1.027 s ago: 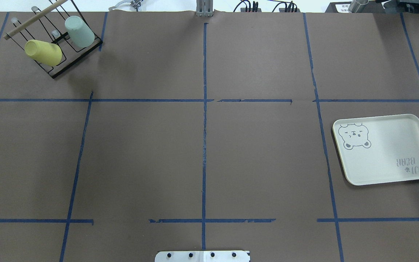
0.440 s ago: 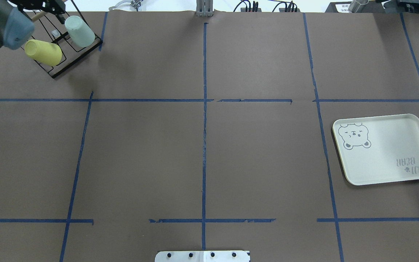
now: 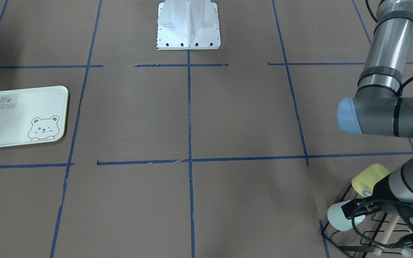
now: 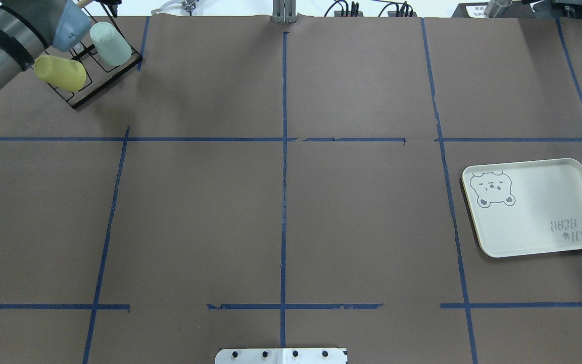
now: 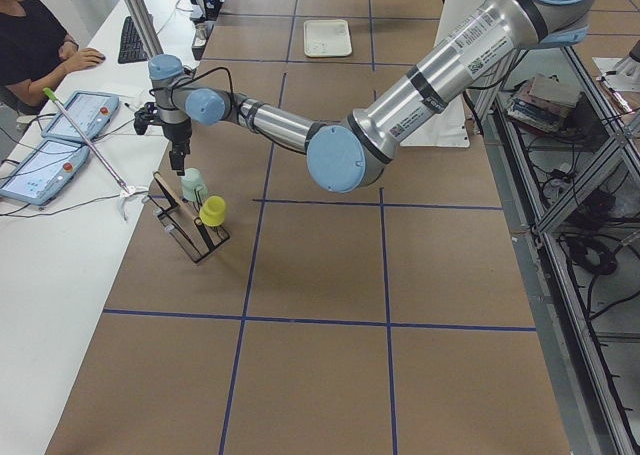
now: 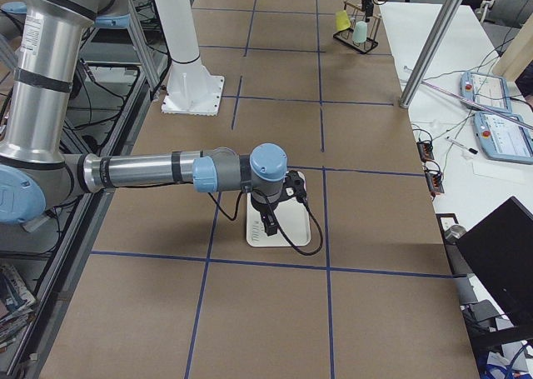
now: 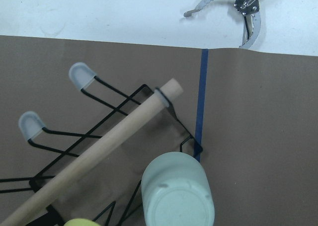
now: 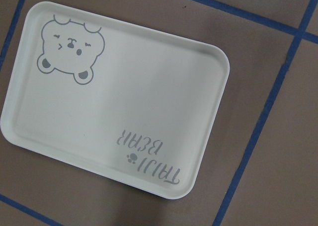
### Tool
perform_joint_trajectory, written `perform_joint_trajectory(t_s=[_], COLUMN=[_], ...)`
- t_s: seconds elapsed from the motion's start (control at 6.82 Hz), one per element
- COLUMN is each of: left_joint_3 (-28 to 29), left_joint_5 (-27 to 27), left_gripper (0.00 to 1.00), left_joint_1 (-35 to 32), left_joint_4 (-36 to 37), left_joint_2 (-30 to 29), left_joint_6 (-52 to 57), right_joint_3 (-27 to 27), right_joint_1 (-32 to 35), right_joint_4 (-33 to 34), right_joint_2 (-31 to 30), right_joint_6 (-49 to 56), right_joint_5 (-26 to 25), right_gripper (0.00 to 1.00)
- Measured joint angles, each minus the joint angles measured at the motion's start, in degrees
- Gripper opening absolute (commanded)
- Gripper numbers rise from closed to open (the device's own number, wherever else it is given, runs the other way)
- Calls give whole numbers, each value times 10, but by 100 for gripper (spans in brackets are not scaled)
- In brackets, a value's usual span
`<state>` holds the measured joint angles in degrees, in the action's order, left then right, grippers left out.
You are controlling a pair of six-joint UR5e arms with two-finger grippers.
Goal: Left arm grabs green cup and hands to right arm on tray
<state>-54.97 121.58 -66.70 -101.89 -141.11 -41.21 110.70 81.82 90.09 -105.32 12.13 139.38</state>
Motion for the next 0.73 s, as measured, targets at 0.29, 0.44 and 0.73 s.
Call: perform_joint_trajectory(t_s=[0.29, 0.44, 0.73], left_joint_3=[46, 54, 58], left_joint_5=[-2, -1, 0], left_gripper=[100, 100, 100], left_joint_1=[8, 12, 20], left_joint_4=[-44, -51, -53], left_joint_2=[-10, -9, -5], left_joint_6=[-3, -4, -4], right_joint_3=[-3, -5, -11], right_joint_1=[-4, -4, -5], right_joint_4=[0, 0, 0], right_joint_2=[0, 0, 1], right_joint_6=[0, 0, 0], right_joint_5=[3, 4, 5], right_gripper=[100, 100, 100])
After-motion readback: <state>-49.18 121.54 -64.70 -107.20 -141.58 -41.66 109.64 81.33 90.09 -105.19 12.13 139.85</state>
